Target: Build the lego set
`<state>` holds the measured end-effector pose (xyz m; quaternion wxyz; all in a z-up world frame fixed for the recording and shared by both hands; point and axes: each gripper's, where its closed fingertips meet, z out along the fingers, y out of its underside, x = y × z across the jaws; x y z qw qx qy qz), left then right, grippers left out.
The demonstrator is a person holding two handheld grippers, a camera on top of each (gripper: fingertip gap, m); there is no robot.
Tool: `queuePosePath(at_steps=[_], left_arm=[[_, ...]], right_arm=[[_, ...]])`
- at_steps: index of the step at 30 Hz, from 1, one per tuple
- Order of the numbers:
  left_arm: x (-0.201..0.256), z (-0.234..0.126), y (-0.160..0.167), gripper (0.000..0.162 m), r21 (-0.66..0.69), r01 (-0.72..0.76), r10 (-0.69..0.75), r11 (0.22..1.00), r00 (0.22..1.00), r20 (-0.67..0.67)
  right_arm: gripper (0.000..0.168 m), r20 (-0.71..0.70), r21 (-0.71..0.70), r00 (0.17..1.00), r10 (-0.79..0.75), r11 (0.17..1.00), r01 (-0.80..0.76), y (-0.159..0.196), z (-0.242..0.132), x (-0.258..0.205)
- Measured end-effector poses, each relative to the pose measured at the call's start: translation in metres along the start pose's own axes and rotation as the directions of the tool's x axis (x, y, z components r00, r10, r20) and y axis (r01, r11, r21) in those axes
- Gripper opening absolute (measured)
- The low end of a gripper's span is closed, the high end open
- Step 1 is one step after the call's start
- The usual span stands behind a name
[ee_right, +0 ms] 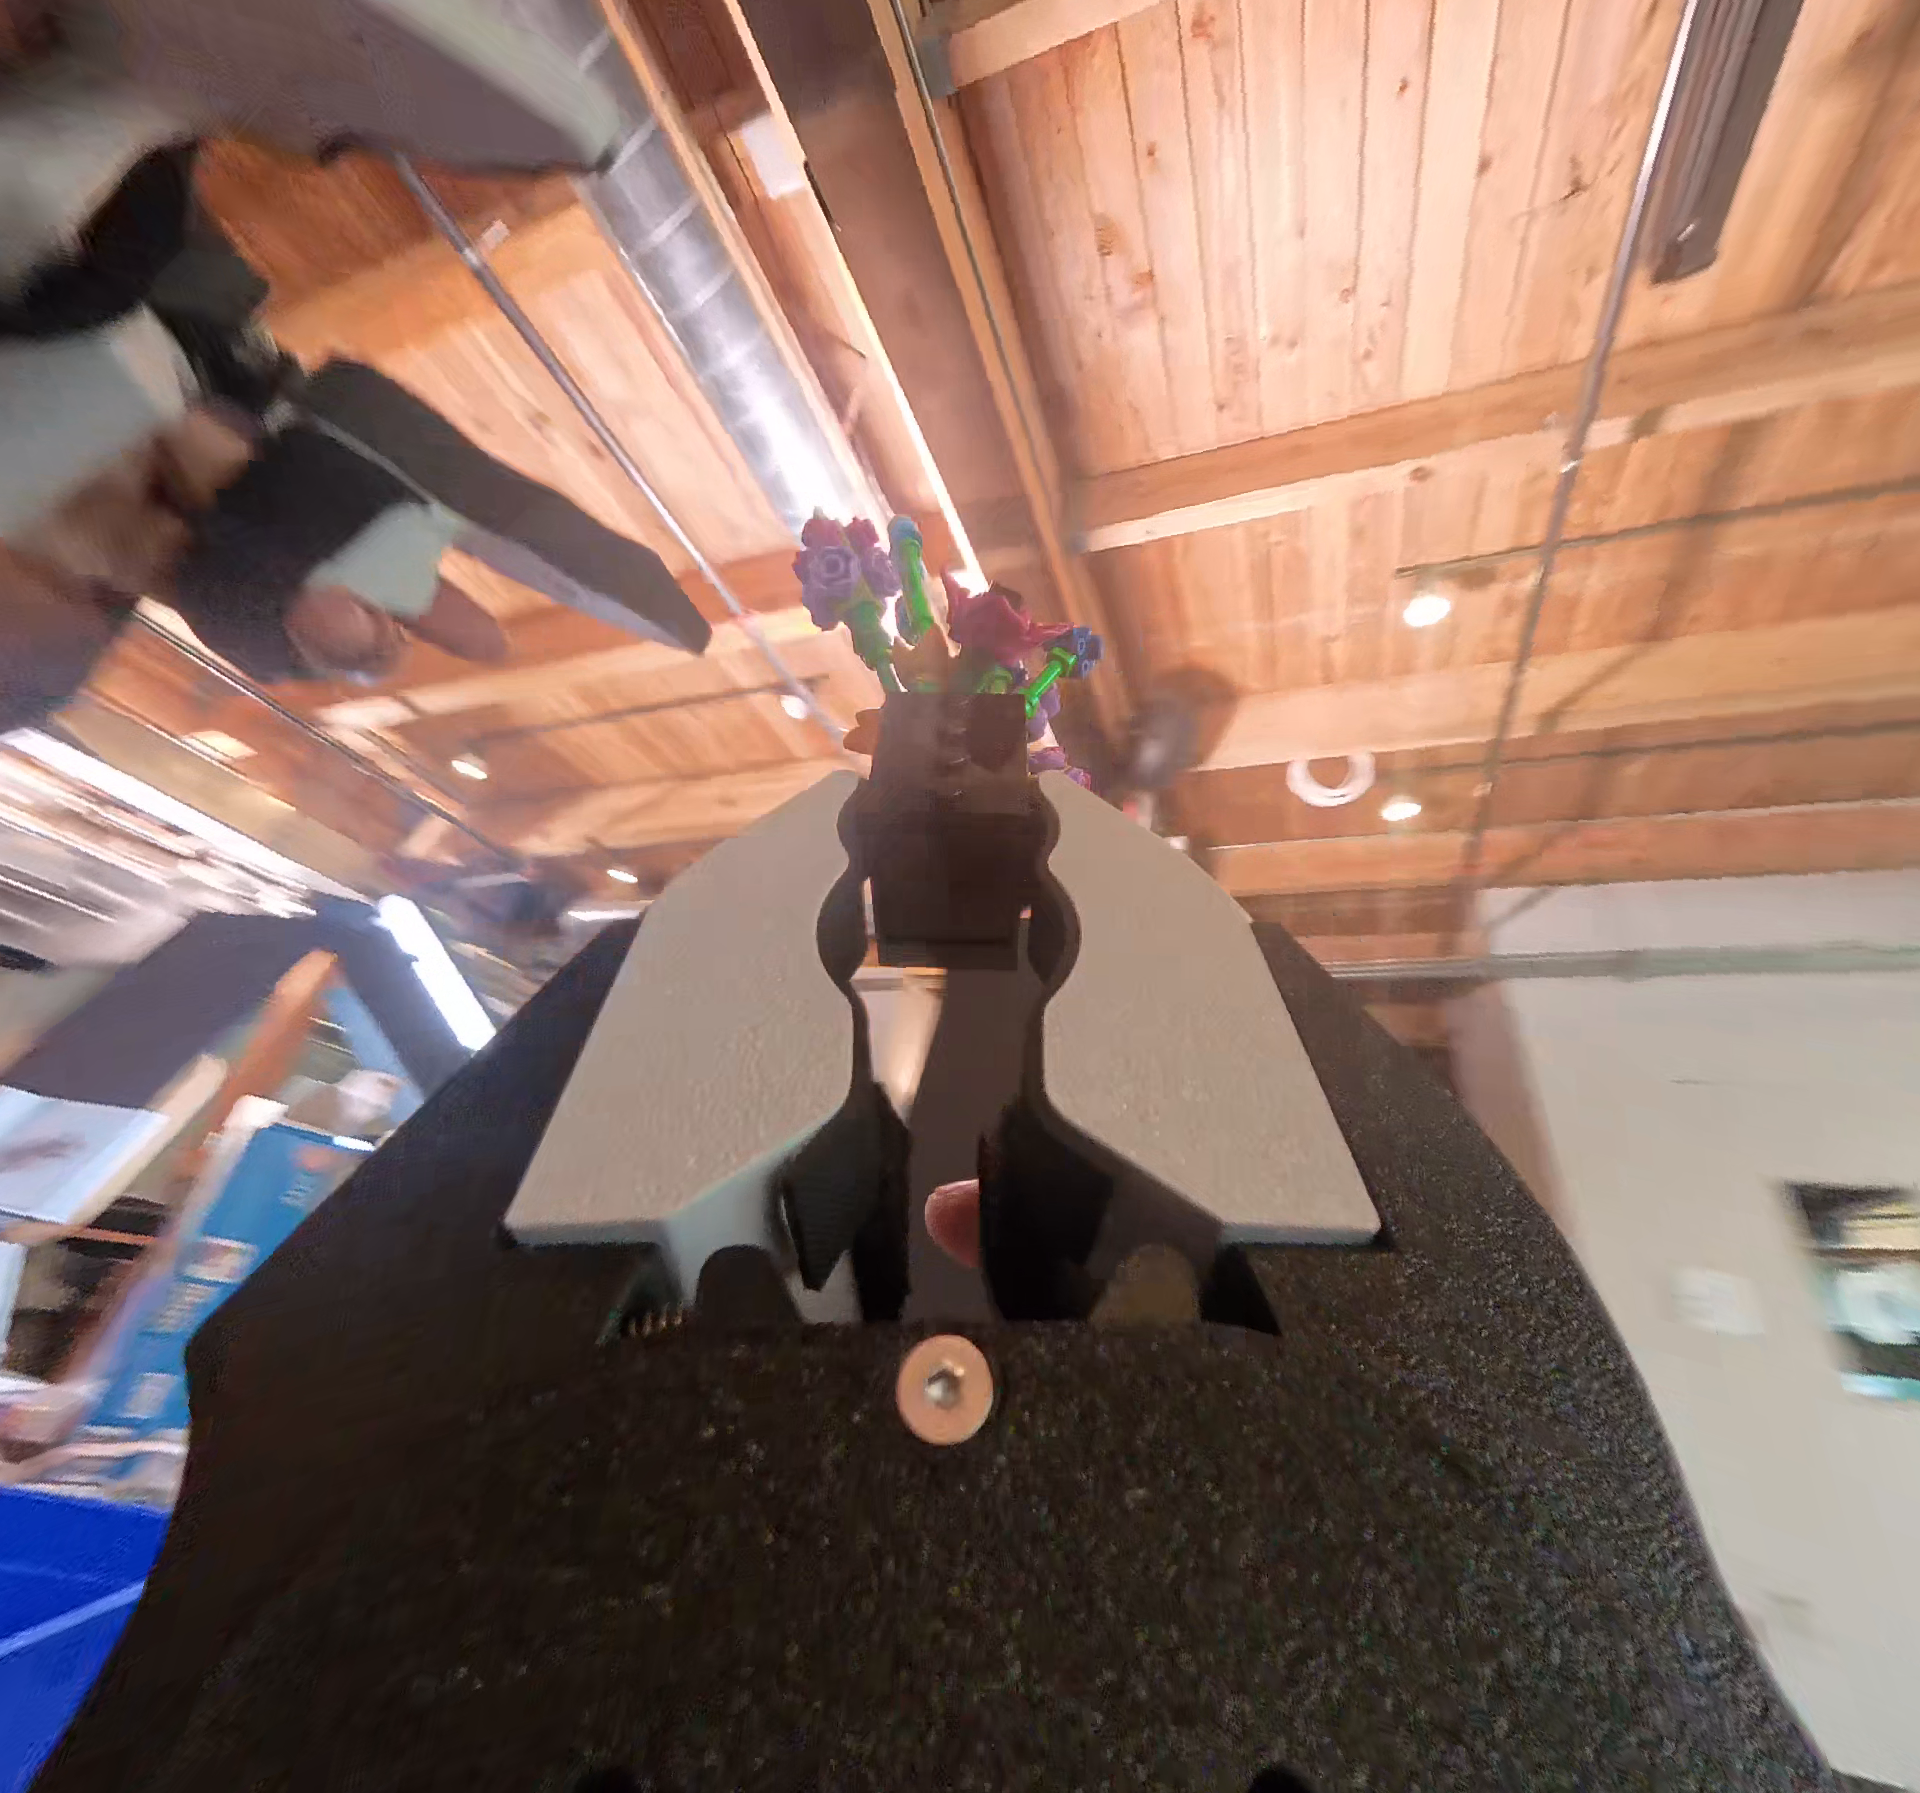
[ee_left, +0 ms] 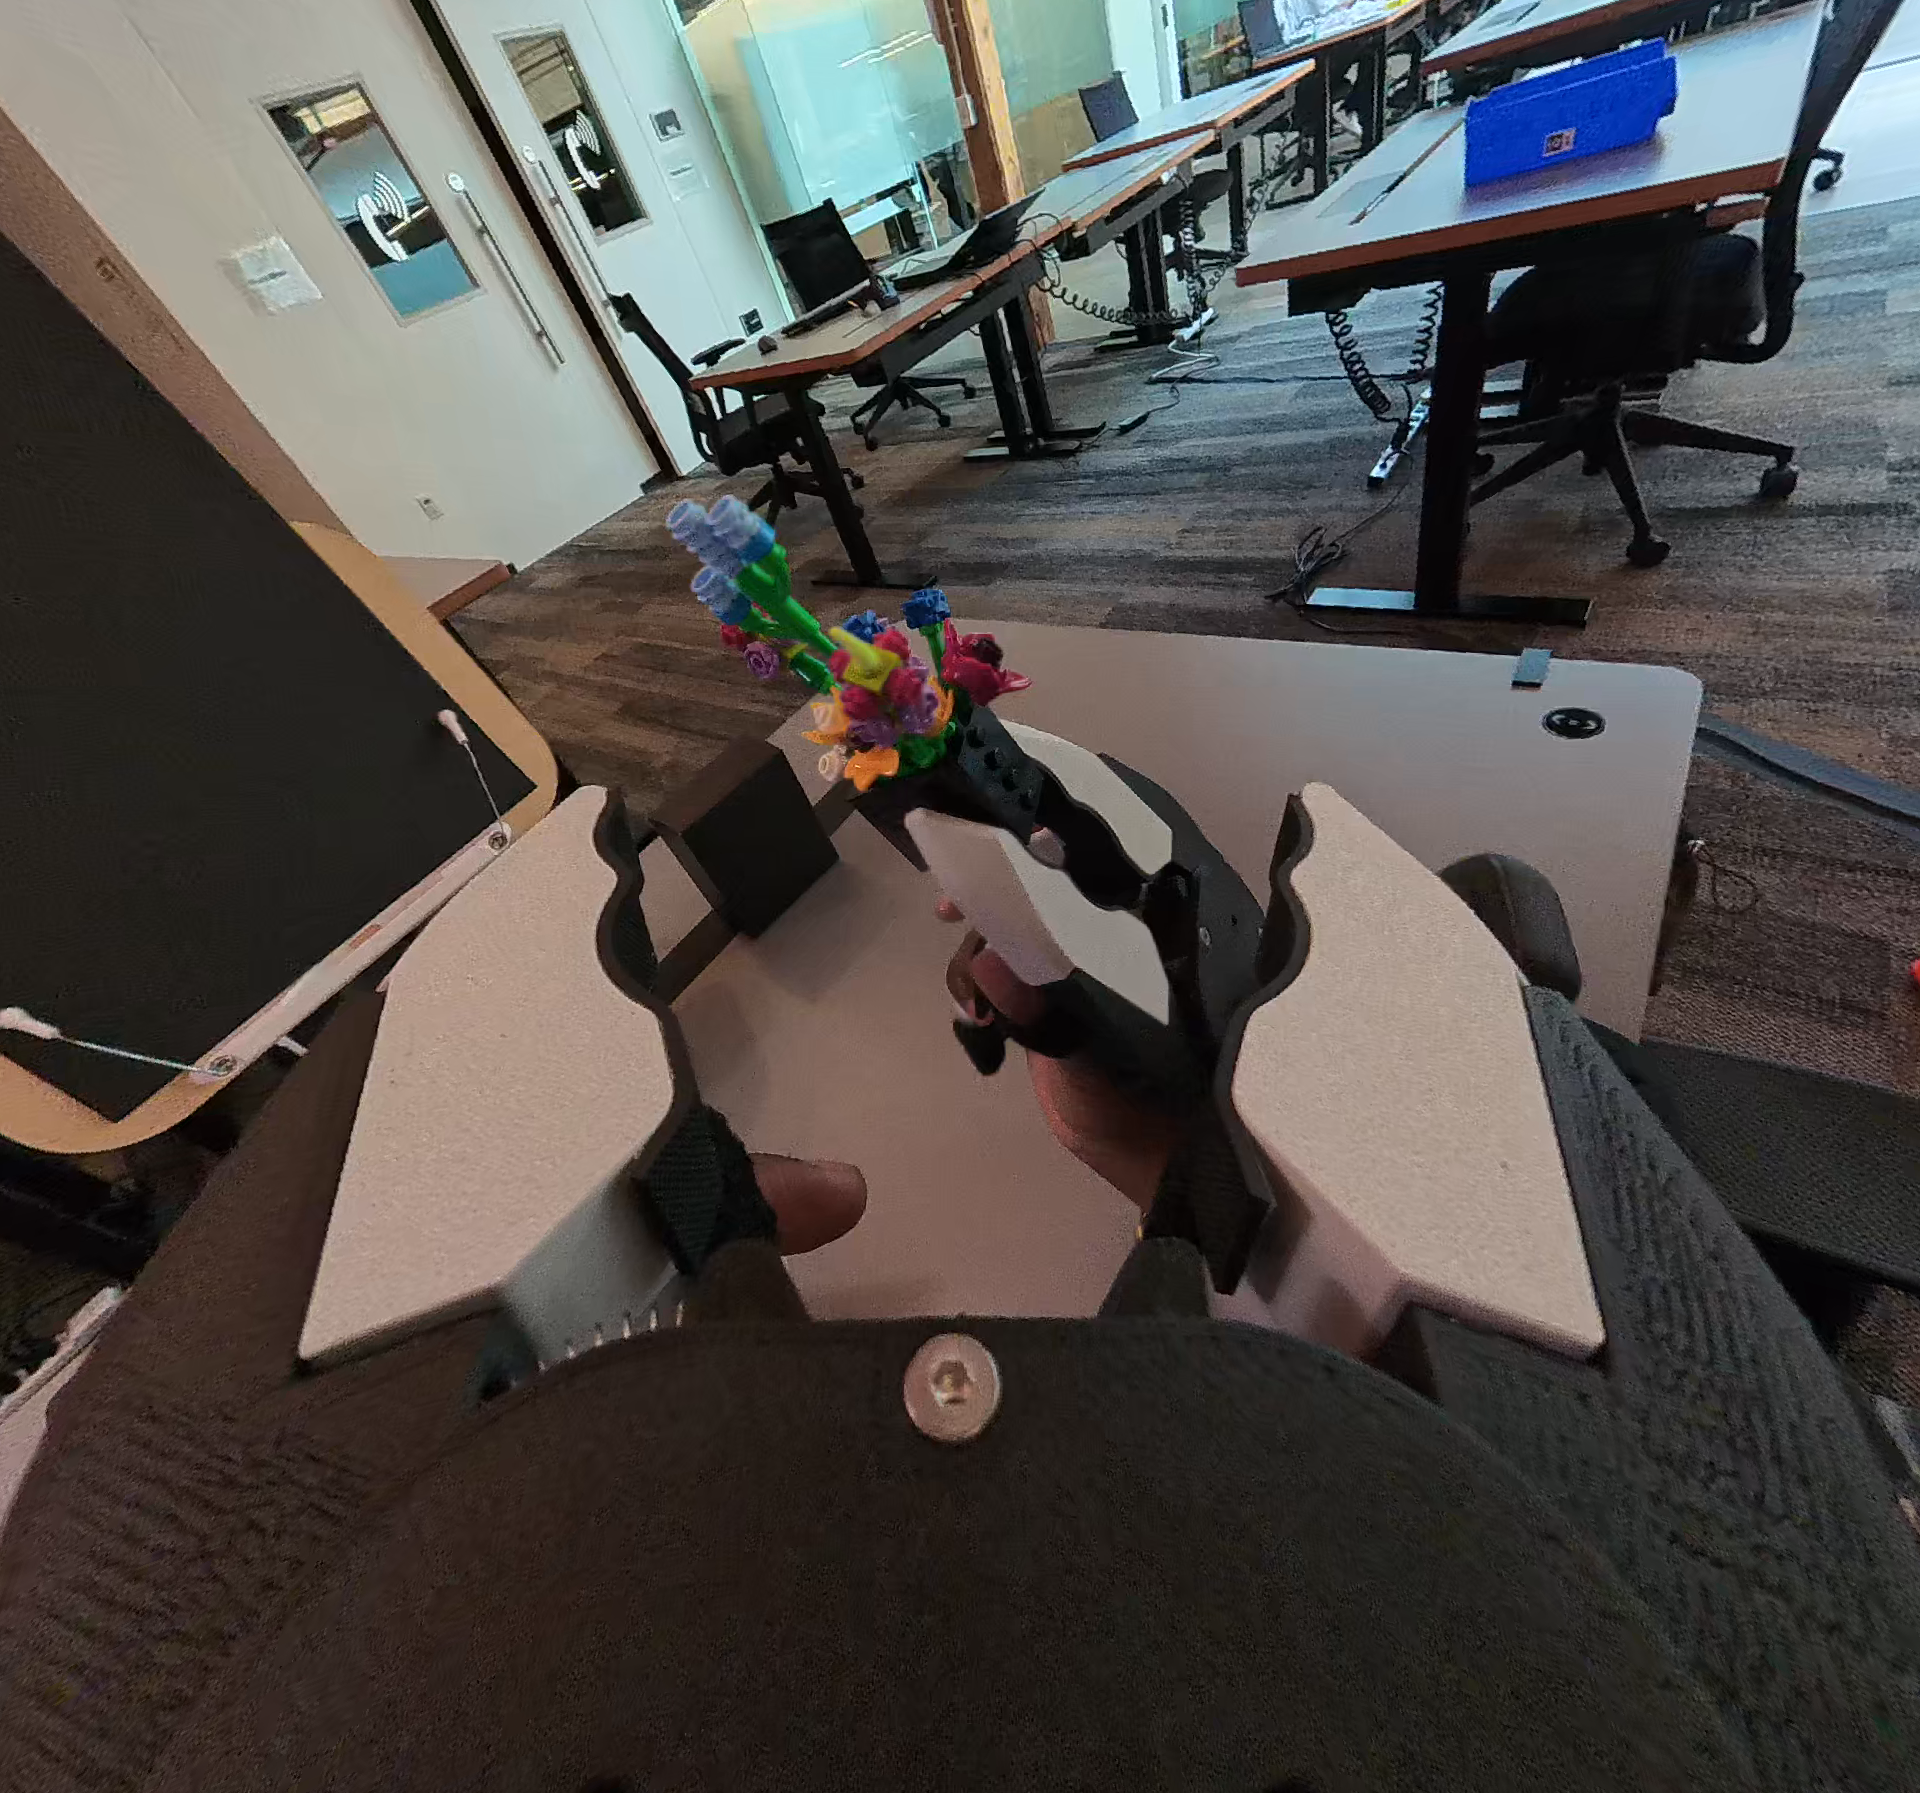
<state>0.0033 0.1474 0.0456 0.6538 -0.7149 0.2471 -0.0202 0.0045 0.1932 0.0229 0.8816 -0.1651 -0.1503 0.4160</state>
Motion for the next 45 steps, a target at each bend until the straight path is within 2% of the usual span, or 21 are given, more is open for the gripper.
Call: queuePosePath(at_steps=[3, 8, 12, 17, 21, 26, 30, 33, 35, 39, 42, 45], left_arm=[[-0.006, -0.001, 0.002, 0.114, 0.017, 0.031, -0.030, 0.999, 0.999, -0.033], [-0.016, -0.002, 0.010, 0.114, 0.035, 0.070, -0.069, 0.997, 0.996, -0.052], [-0.023, -0.001, 0.017, 0.114, 0.036, 0.083, -0.081, 0.996, 0.995, -0.051], [-0.029, 0.000, 0.023, 0.113, 0.046, 0.103, -0.100, 0.994, 0.994, -0.051], [-0.027, 0.003, 0.027, 0.113, 0.053, 0.109, -0.106, 0.993, 0.992, -0.071], [-0.023, 0.006, 0.030, 0.114, 0.055, 0.115, -0.109, 0.992, 0.989, -0.101], [-0.023, 0.007, 0.031, 0.114, 0.064, 0.115, -0.109, 0.991, 0.989, -0.101], [-0.021, 0.010, 0.035, 0.114, 0.054, 0.117, -0.111, 0.992, 0.988, -0.105], [-0.020, 0.011, 0.039, 0.114, 0.048, 0.115, -0.109, 0.992, 0.988, -0.106], [-0.020, 0.012, 0.041, 0.114, 0.049, 0.123, -0.117, 0.991, 0.987, -0.111], [-0.021, 0.012, 0.041, 0.114, 0.052, 0.128, -0.122, 0.990, 0.987, -0.109], [-0.023, 0.010, 0.040, 0.114, 0.053, 0.131, -0.125, 0.990, 0.987, -0.100]], right_arm=[[0.027, 0.074, 0.011, 0.971, 0.227, 0.973, -0.229, 0.003, 0.002, -0.002], [0.027, 0.148, -0.012, 0.846, 0.512, 0.857, -0.516, 0.010, 0.002, -0.002], [0.027, 0.238, -0.036, 0.669, 0.704, 0.695, -0.719, 0.014, 0.002, -0.007], [0.027, 0.308, -0.063, 0.387, 0.869, 0.424, -0.903, 0.025, -0.002, -0.003], [0.027, 0.338, -0.064, 0.167, 0.926, 0.200, -0.978, 0.033, -0.006, 0.005], [0.027, 0.431, -0.136, -0.198, 0.881, -0.153, -0.979, 0.037, -0.013, 0.013], [0.027, 0.425, -0.273, -0.396, 0.814, -0.302, -0.914, 0.042, -0.015, 0.001], [0.027, 0.479, -0.337, -0.522, 0.706, -0.401, -0.852, 0.034, -0.018, -0.002], [0.027, 0.510, -0.354, -0.555, 0.657, -0.428, -0.832, 0.028, -0.019, -0.001], [0.027, 0.497, -0.374, -0.519, 0.696, -0.368, -0.851, 0.025, -0.018, -0.009], [0.027, 0.467, -0.367, -0.394, 0.792, -0.232, -0.901, 0.027, -0.016, -0.018], [0.027, 0.401, -0.369, -0.182, 0.898, -0.024, -0.929, 0.036, -0.012, -0.031]])
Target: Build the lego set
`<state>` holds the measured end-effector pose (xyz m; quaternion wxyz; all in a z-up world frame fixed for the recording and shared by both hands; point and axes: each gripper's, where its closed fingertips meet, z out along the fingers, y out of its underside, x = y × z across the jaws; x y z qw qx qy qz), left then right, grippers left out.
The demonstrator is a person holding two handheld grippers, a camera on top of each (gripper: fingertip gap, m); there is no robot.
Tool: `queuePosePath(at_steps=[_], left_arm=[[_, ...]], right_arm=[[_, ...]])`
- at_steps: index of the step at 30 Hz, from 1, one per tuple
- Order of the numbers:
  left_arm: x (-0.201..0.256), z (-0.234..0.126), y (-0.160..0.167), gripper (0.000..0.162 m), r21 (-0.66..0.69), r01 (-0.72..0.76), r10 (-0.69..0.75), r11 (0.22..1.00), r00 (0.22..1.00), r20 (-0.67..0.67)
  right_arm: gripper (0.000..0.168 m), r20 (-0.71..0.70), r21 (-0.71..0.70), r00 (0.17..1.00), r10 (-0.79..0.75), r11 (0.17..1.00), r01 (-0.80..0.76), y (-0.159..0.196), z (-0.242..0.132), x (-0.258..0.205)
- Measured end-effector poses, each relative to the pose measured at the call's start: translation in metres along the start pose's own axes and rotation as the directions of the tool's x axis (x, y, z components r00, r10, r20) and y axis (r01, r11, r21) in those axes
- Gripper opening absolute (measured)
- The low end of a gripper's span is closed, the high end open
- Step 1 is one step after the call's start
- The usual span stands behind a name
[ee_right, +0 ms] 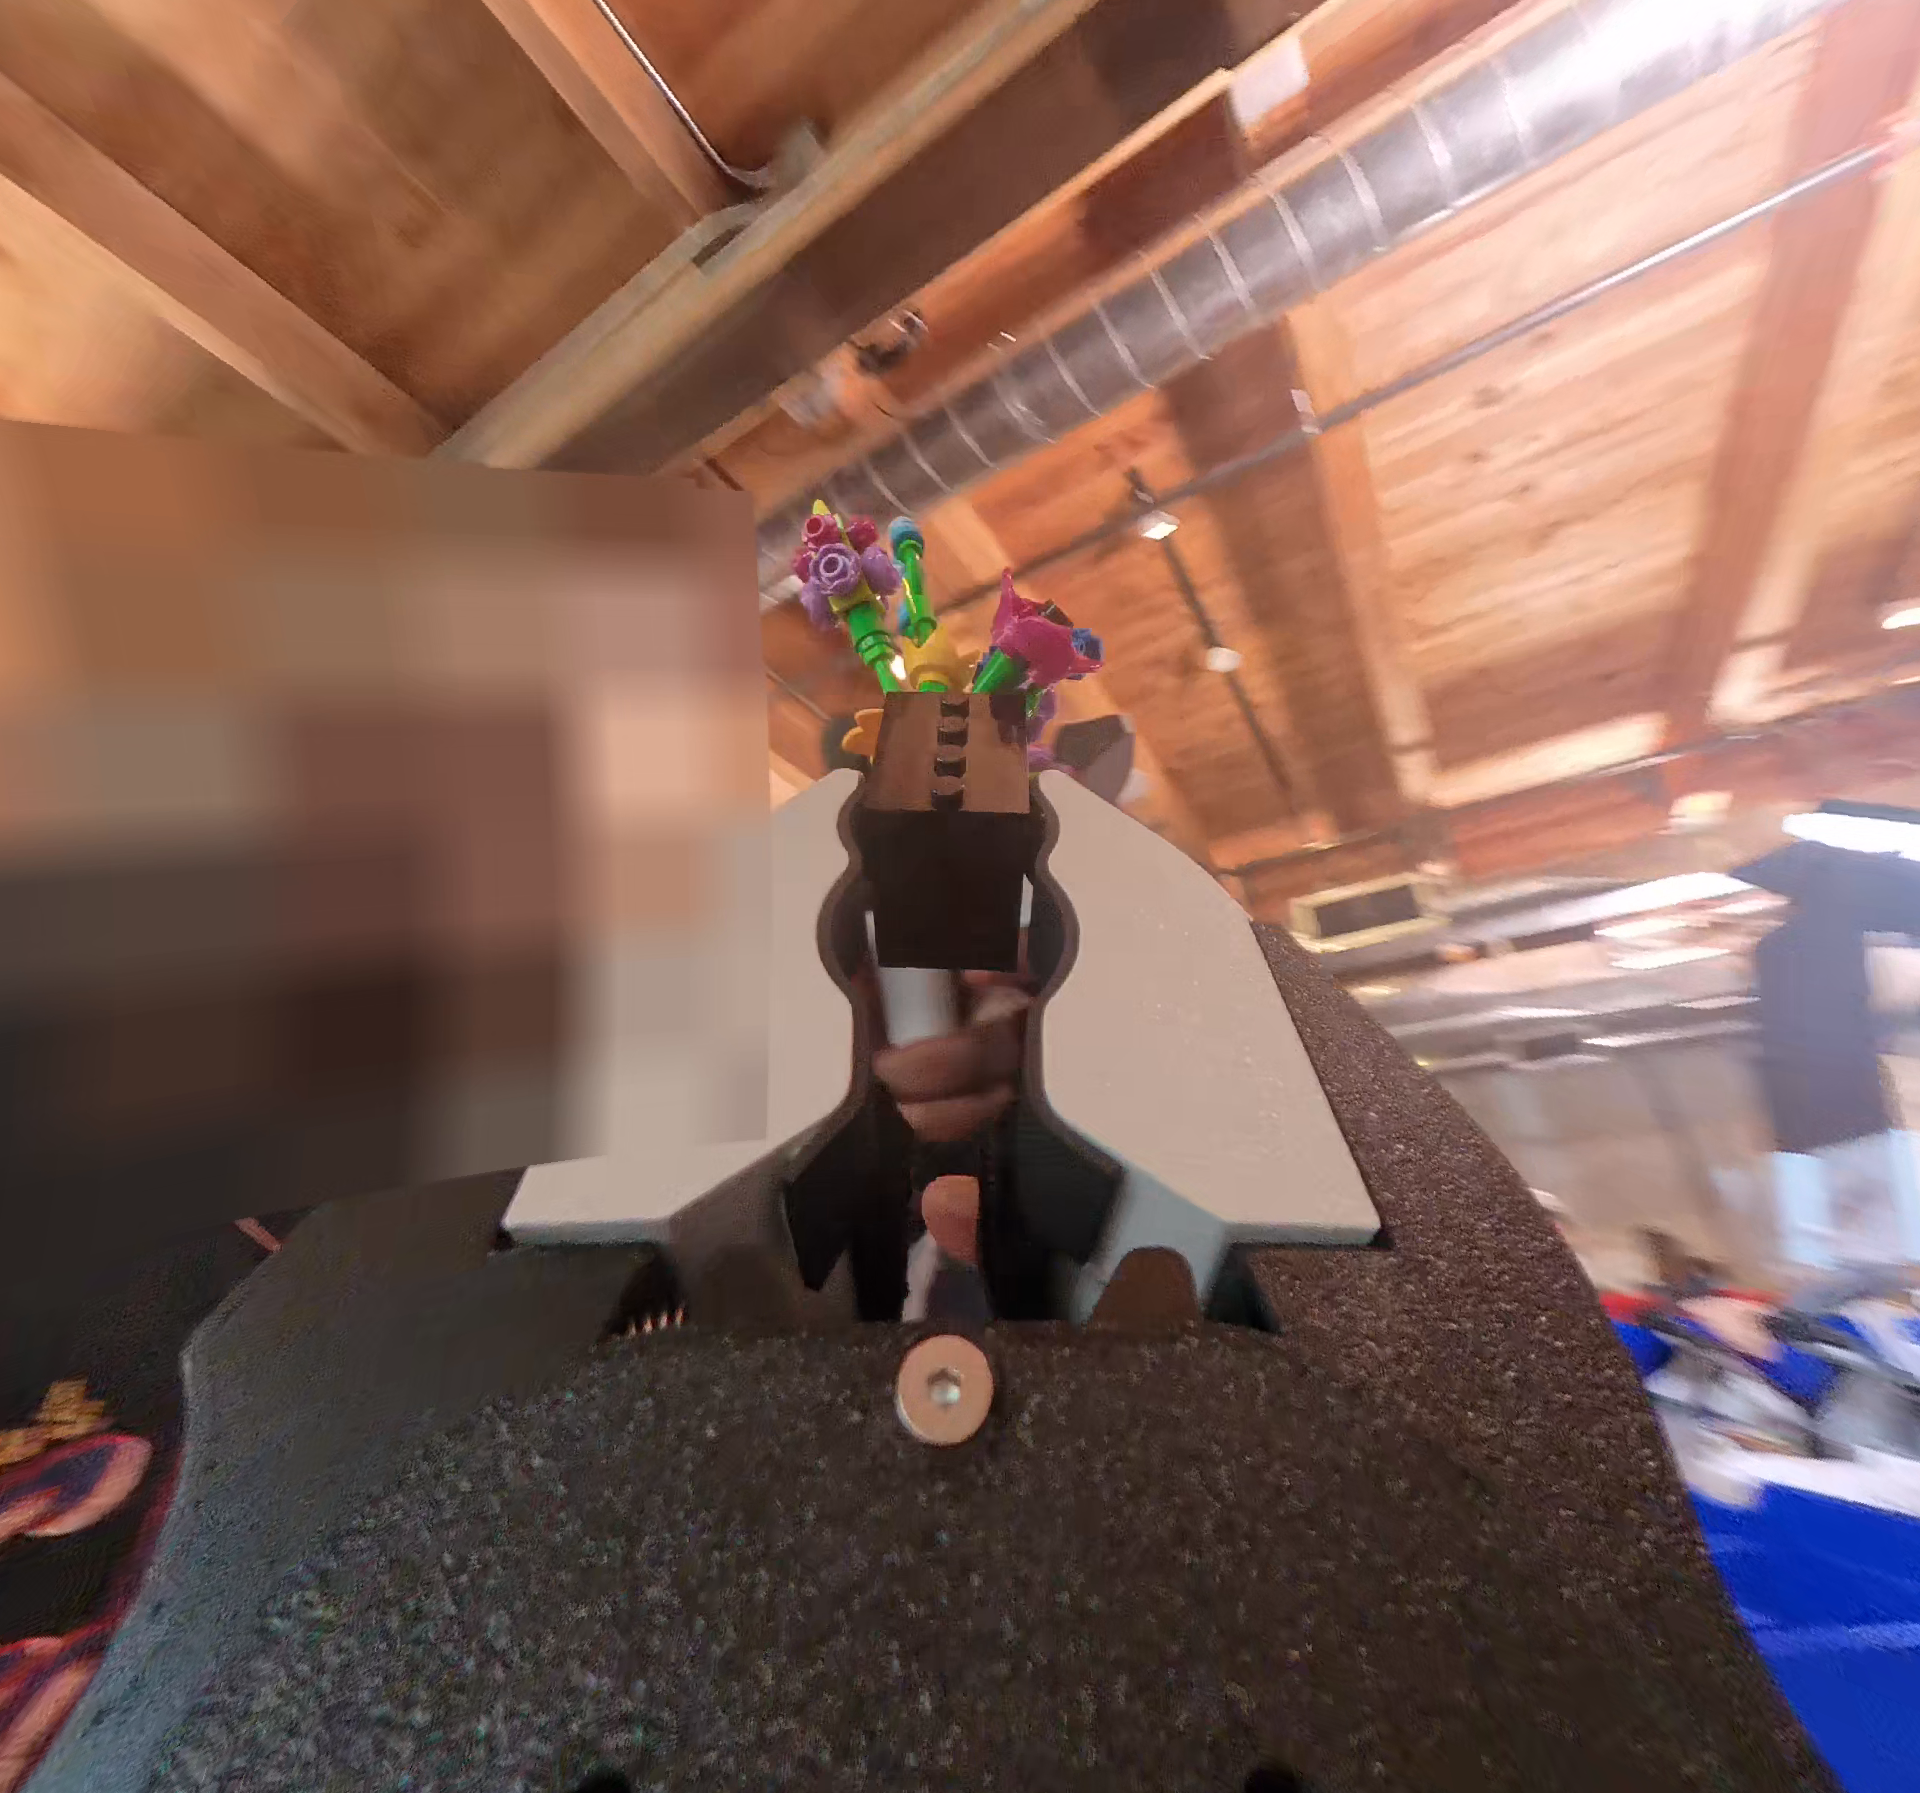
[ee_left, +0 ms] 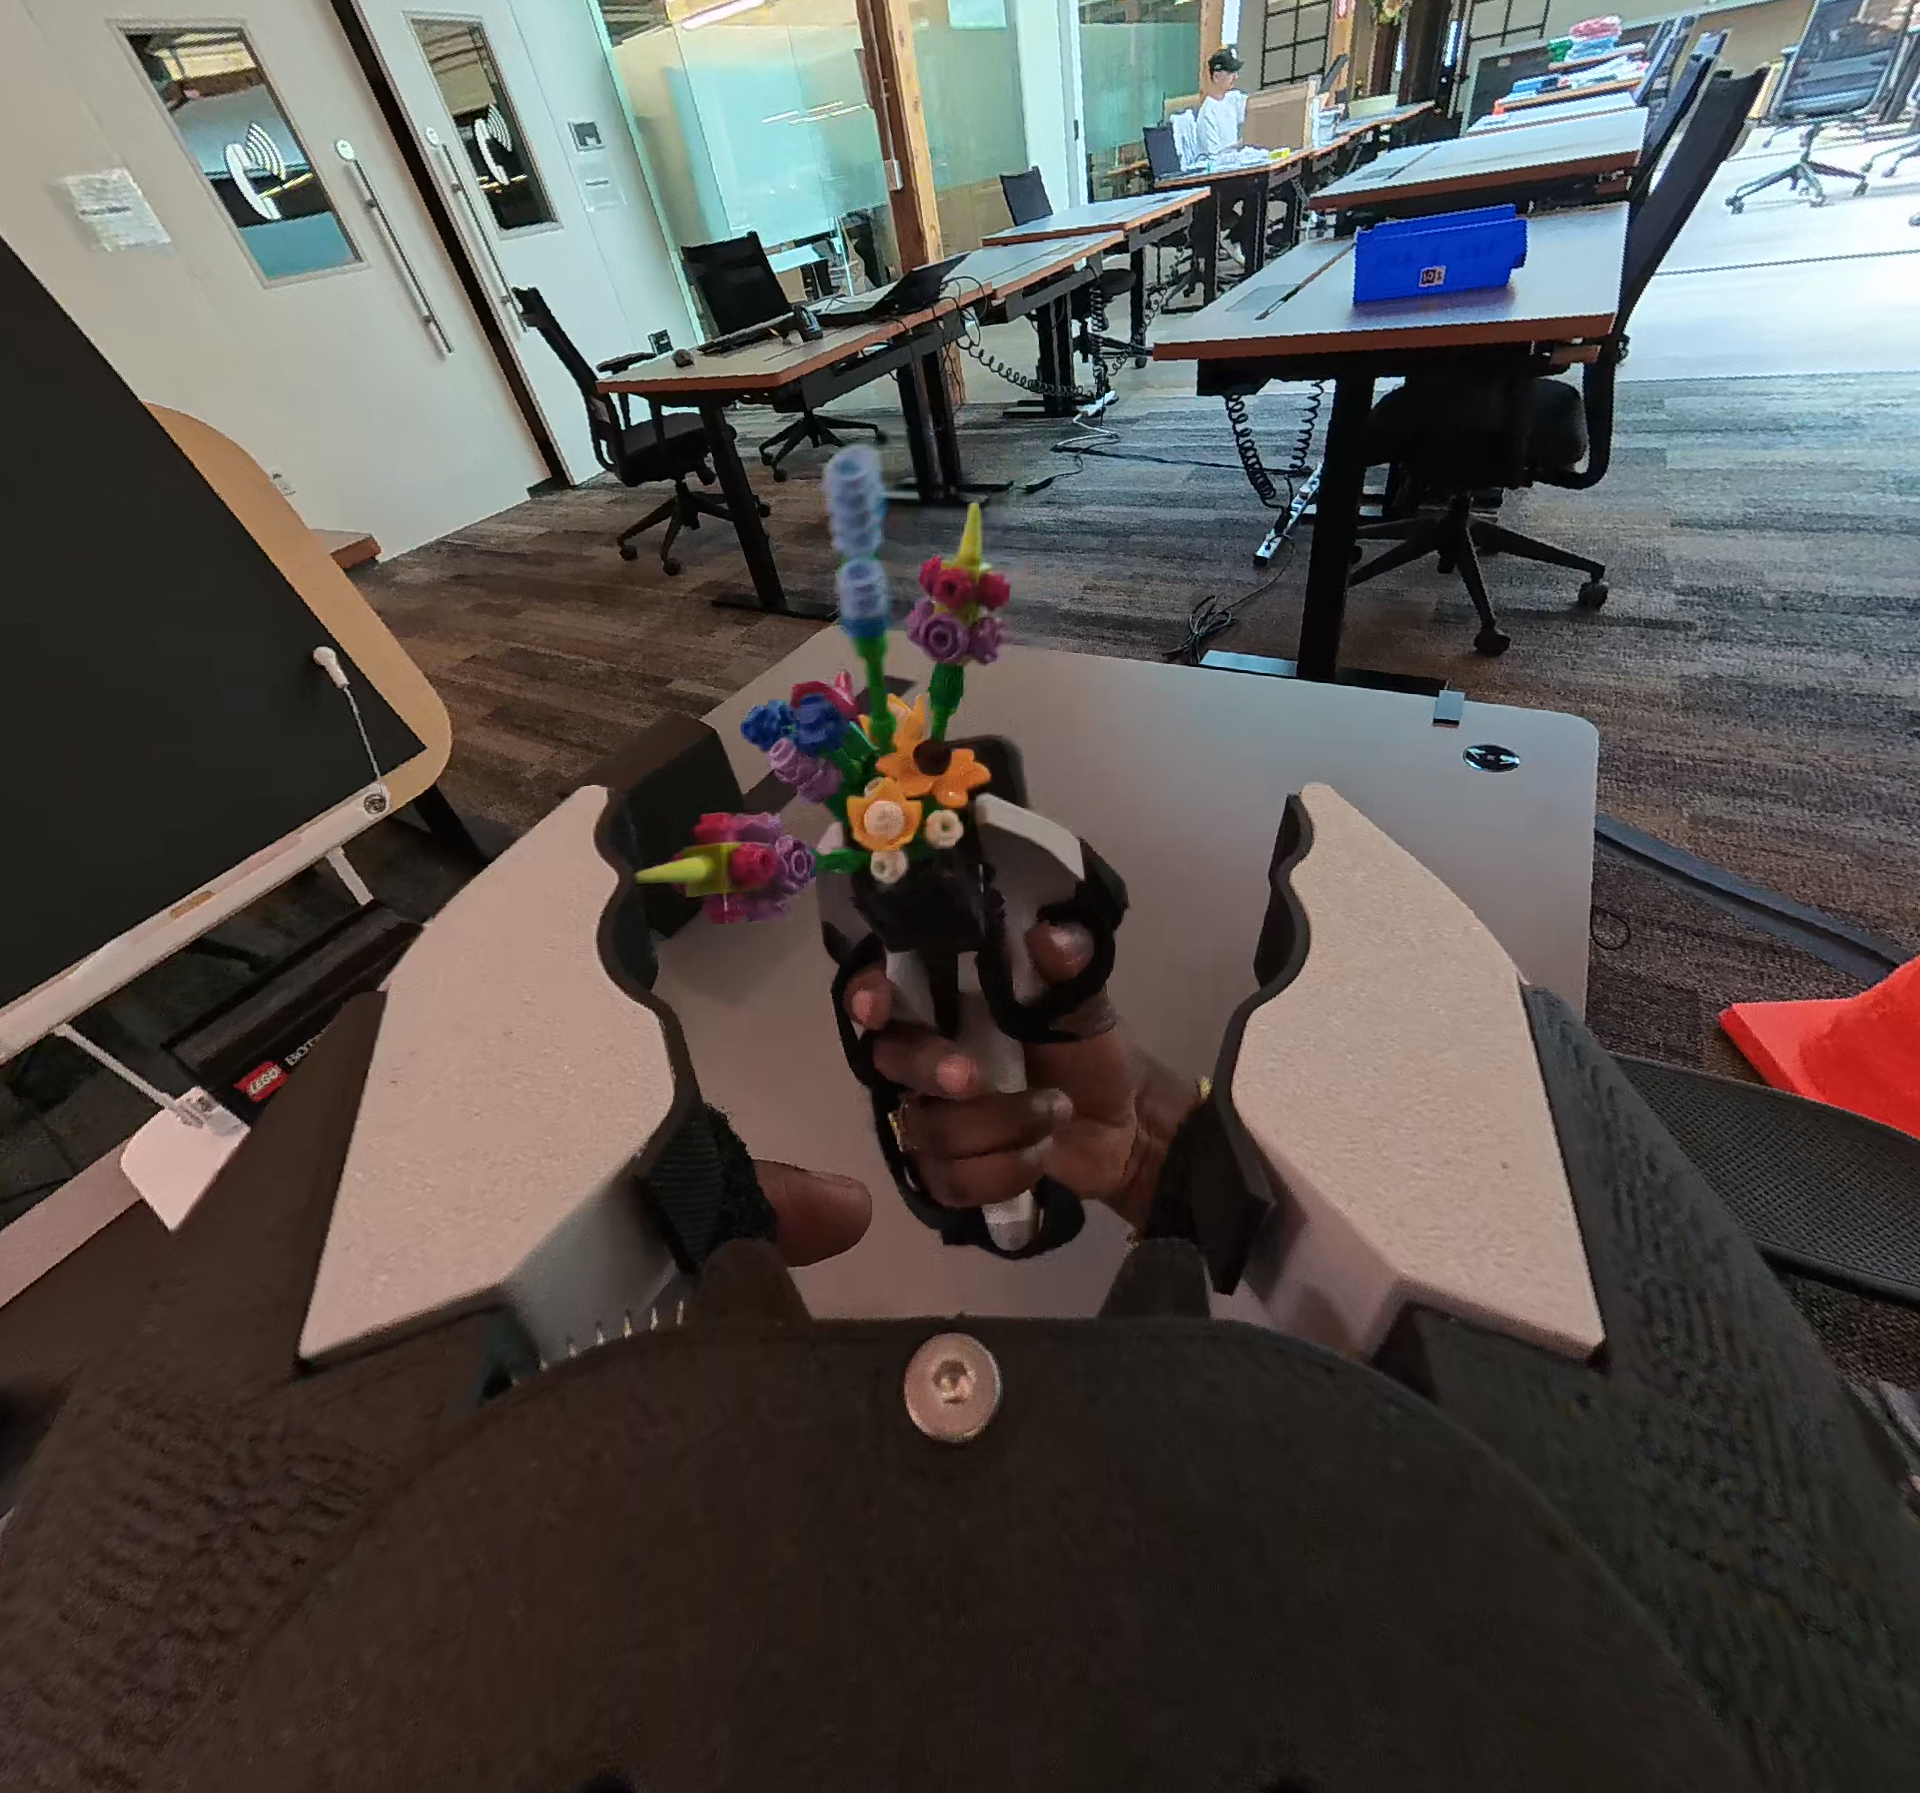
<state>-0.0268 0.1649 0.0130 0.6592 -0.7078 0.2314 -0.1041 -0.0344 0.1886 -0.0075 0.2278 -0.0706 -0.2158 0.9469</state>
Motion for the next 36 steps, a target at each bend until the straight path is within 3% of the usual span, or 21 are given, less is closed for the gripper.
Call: queuePosePath(at_steps=[4, 9, 15, 19, 20, 21, 24, 26, 30, 36], left_arm=[[-0.007, -0.002, 0.002, 0.114, -0.012, 0.007, -0.007, 1.000, 0.999, 0.034], [-0.014, -0.005, 0.003, 0.114, -0.005, 0.026, -0.026, 1.000, 0.998, 0.056], [-0.017, -0.008, 0.000, 0.114, 0.002, 0.024, -0.024, 1.000, 0.997, 0.074], [-0.013, -0.004, 0.006, 0.110, -0.028, 0.018, -0.016, 0.999, 0.997, 0.075], [-0.011, -0.002, 0.008, 0.105, -0.033, 0.019, -0.017, 0.999, 0.998, 0.067], [-0.008, -0.001, 0.010, 0.099, -0.027, 0.025, -0.023, 0.999, 0.999, 0.043], [0.002, 0.001, 0.009, 0.082, 0.052, 0.054, -0.049, 0.997, 0.995, -0.092], [0.006, 0.001, 0.009, 0.068, 0.115, 0.070, -0.047, 0.991, 0.980, -0.196], [-0.001, 0.012, 0.017, 0.058, 0.158, 0.084, -0.048, 0.984, 0.974, -0.221], [0.002, 0.022, 0.011, 0.046, 0.239, 0.117, -0.057, 0.964, 0.968, -0.243]], right_arm=[[0.027, -0.091, -0.075, 0.958, -0.272, 0.961, 0.266, 0.001, 0.003, 0.000], [0.027, -0.138, -0.099, 0.832, -0.537, 0.844, 0.528, -0.003, 0.009, -0.010], [0.027, -0.253, -0.136, 0.521, -0.816, 0.563, 0.815, -0.019, 0.007, -0.021], [0.027, -0.294, -0.236, 0.285, -0.912, 0.358, 0.903, -0.022, 0.008, -0.022], [0.027, -0.291, -0.235, 0.285, -0.913, 0.357, 0.904, -0.021, 0.010, -0.023], [0.027, -0.289, -0.198, 0.346, -0.893, 0.409, 0.891, -0.021, 0.011, -0.025], [0.027, -0.231, 0.029, 0.695, -0.681, 0.710, 0.704, -0.028, 0.011, -0.035], [0.027, -0.187, 0.127, 0.820, -0.542, 0.814, 0.567, -0.032, 0.010, -0.035], [0.027, -0.136, 0.160, 0.897, -0.421, 0.884, 0.439, -0.025, 0.016, -0.030], [0.027, -0.108, 0.228, 0.936, -0.334, 0.908, 0.350, -0.021, 0.015, -0.025]])
